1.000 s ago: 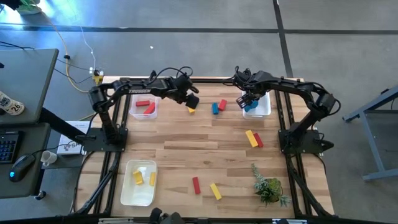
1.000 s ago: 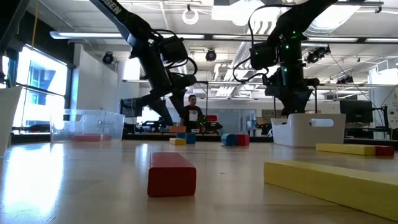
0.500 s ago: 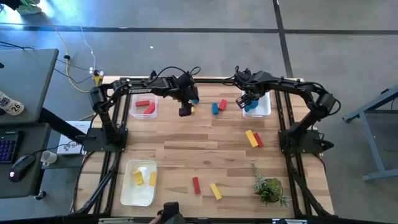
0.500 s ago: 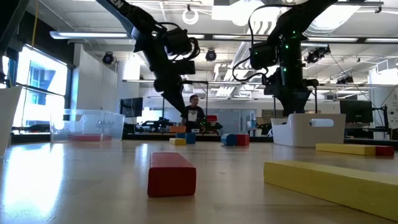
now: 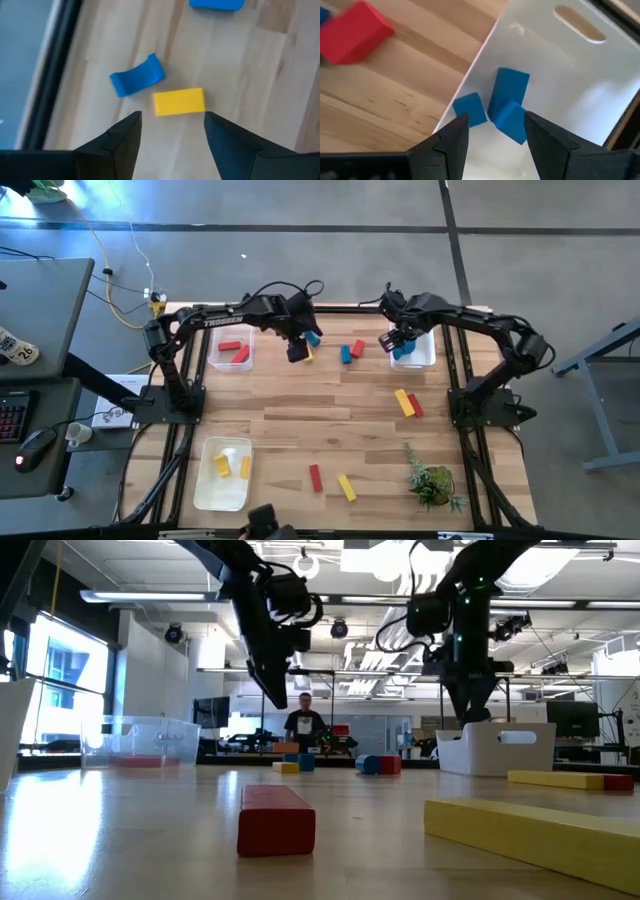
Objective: Sort & place blocks by color
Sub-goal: Put the blue block into the top white bin
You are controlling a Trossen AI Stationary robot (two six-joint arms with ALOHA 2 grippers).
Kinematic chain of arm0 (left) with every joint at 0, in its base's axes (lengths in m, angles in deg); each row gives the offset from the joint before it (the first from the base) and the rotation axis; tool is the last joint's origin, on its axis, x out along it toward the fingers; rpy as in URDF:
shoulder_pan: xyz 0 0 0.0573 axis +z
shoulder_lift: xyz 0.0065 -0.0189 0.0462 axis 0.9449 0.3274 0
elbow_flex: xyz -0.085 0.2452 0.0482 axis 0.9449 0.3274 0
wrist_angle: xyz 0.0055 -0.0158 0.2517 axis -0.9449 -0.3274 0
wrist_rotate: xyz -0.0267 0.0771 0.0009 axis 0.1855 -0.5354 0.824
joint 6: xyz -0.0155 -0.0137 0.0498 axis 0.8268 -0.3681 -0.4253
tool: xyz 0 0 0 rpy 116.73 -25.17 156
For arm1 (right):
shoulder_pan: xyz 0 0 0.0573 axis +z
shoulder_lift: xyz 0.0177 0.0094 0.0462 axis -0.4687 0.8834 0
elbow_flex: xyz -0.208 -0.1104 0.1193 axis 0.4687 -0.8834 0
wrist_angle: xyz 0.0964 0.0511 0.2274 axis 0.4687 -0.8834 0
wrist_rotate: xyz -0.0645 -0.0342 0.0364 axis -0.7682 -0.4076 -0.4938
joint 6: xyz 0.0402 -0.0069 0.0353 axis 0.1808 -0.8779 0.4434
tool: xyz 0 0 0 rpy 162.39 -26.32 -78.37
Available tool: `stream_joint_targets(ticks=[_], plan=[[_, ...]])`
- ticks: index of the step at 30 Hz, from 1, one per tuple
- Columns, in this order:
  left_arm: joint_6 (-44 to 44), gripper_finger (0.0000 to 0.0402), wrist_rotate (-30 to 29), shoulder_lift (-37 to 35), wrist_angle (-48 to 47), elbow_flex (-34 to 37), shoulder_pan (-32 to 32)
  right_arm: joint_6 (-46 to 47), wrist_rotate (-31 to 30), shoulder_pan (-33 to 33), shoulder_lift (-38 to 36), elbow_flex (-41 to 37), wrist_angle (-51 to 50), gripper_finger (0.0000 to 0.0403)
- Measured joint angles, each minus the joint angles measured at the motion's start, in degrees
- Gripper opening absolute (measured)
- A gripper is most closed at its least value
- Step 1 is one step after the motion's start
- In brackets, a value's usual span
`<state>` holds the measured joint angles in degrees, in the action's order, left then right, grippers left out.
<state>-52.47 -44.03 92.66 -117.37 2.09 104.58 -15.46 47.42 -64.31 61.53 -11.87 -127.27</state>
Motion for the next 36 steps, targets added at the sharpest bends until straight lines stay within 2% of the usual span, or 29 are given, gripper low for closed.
stream_joint_targets(ticks=[6, 10, 14, 20, 28, 36], plan=[[-0.58, 0.0202, -7.18, -1.14, -4.44, -2.80, 0.04, 0.36, 2.59, 0.00, -3.68, 1.50, 1.75, 0.0177], [-2.24, 0.0202, -8.67, -4.28, -5.43, -2.95, 0.41, -3.65, 4.39, 0.02, -5.51, 3.51, 5.41, 0.0177], [-1.15, 0.0202, -8.94, -8.16, -5.69, -2.95, 1.33, -11.82, 8.52, 0.00, -5.78, 4.93, 10.87, 0.0177], [5.89, 0.0202, -9.13, -14.24, -7.09, -2.95, 2.51, -25.27, 16.40, 0.00, -5.78, 4.98, 19.50, 0.0177], [11.97, 0.0202, -9.80, -19.80, -17.67, -2.92, 3.10, -42.84, 19.78, 1.74, -4.70, 4.98, 30.03, 0.0177], [14.11, 0.0202, -9.98, -22.00, -21.95, -2.16, 3.03, -57.17, 18.84, 5.01, 0.70, 4.98, 29.21, 0.0177]])
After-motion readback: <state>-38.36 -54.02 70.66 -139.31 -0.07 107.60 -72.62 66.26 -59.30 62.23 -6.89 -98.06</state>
